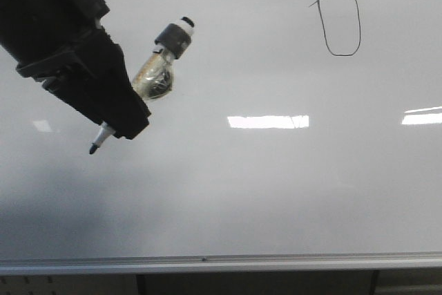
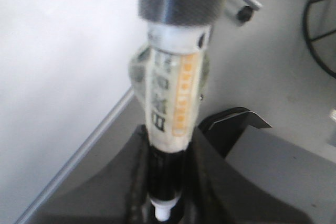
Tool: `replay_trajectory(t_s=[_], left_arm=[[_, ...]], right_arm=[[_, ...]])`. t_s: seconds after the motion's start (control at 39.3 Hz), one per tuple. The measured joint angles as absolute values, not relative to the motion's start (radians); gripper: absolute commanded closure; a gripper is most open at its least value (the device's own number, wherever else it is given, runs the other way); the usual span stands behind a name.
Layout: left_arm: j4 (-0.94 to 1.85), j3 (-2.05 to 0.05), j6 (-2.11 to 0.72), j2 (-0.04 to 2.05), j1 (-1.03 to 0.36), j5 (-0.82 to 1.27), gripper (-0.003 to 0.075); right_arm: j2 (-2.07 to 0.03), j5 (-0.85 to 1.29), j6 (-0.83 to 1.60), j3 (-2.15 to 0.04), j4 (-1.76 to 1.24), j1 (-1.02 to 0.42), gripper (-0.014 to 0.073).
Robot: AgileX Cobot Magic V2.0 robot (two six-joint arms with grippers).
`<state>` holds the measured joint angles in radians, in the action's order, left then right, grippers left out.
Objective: Write number 0 on whiteboard
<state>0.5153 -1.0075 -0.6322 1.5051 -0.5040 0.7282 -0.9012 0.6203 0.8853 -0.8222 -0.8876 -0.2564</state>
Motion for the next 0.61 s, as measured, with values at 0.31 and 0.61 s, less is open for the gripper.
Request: replay_trajectory(t_s=[0.31, 0.61], left_arm=[[0.349, -1.008, -0.360, 1.505, -0.341, 0.656, 0.0740], [0.341, -1.008, -0.348, 1.505, -0.037, 0.658, 0.0739]], right_arm=[[-0.587, 0.374, 0.886, -0.471, -0.887, -0.256, 0.0662], [-0.478, 0.281, 0.887, -0.379, -0.887, -0.256, 0.0662]])
